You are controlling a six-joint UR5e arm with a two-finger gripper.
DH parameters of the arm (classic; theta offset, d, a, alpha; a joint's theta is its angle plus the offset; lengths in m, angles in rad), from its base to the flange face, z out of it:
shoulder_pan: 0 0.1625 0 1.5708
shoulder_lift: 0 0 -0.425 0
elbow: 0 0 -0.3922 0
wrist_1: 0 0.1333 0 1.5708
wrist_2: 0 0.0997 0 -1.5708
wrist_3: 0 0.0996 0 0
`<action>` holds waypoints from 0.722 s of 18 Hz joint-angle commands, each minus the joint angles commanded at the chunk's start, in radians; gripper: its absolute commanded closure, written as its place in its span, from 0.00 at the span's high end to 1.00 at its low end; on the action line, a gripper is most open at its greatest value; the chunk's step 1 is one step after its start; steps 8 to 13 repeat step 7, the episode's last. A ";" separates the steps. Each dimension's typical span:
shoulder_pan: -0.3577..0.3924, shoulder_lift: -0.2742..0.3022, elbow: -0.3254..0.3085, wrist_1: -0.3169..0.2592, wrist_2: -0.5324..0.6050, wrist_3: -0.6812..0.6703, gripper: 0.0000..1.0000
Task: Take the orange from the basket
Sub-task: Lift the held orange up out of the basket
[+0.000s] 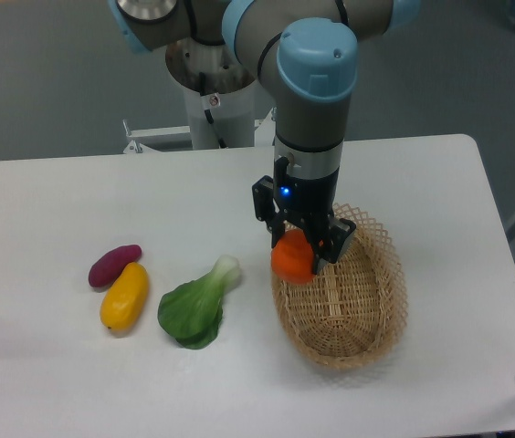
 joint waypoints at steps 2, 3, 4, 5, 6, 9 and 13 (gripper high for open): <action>0.000 -0.003 0.000 0.002 0.000 0.000 0.66; 0.000 -0.003 -0.002 0.002 0.002 0.000 0.66; 0.000 -0.003 -0.002 0.003 0.002 0.000 0.66; 0.000 -0.003 -0.002 0.003 0.000 0.000 0.66; 0.000 -0.003 -0.002 0.003 0.002 0.000 0.66; 0.000 -0.003 -0.006 0.005 0.002 0.000 0.66; 0.000 -0.003 -0.006 0.005 0.002 0.000 0.66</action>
